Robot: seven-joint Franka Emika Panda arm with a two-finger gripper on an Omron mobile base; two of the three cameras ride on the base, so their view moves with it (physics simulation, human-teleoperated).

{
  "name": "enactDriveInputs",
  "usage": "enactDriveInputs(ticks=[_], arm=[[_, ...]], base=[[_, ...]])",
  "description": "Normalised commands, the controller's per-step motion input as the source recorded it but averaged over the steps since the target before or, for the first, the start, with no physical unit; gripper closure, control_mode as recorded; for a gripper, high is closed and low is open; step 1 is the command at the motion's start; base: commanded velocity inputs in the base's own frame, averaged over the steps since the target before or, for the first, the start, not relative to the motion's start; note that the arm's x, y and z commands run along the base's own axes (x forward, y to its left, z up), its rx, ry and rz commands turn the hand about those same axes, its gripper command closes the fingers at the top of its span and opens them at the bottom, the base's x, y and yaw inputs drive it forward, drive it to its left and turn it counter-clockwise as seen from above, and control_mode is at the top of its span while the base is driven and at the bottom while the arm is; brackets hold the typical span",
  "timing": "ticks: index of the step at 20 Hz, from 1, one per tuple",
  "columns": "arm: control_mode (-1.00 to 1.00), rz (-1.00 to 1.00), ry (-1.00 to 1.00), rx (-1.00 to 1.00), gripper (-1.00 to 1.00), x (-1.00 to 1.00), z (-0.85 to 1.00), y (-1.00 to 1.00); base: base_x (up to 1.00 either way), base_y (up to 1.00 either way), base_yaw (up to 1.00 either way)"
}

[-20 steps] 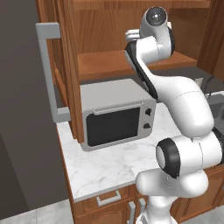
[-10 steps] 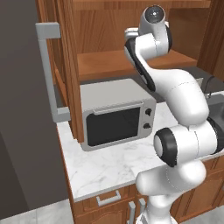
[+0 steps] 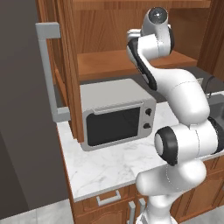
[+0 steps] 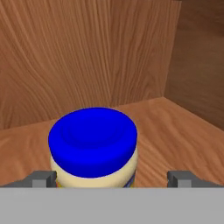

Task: Move the condiment bottle and mayonnaise from the cabinet to the dining counter.

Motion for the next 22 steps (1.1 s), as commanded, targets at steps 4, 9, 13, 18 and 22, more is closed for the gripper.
enactDriveInputs(ticks=[4, 9, 13, 18, 22], arm=[[-1.0, 0.0, 0.0, 0.04, -1.0, 0.12, -0.13, -0.03], [-1.0, 0.0, 0.0, 0.03, -1.0, 0.27, -0.07, 0.0], [-1.0, 0.0, -0.01, 0.01, -1.0, 0.32, 0.0, 0.0], [-1.0, 0.0, -0.03, 0.0, -1.0, 0.13, 0.0, 0.0], [-1.0, 0.0, -0.04, 0.0, -1.0, 0.0, 0.0, 0.0]], base=[[0.0, 0.0, 0.0], [0.0, 0.0, 0.0], [0.0, 0.0, 0.0], [0.0, 0.0, 0.0], [0.0, 0.0, 0.0]])
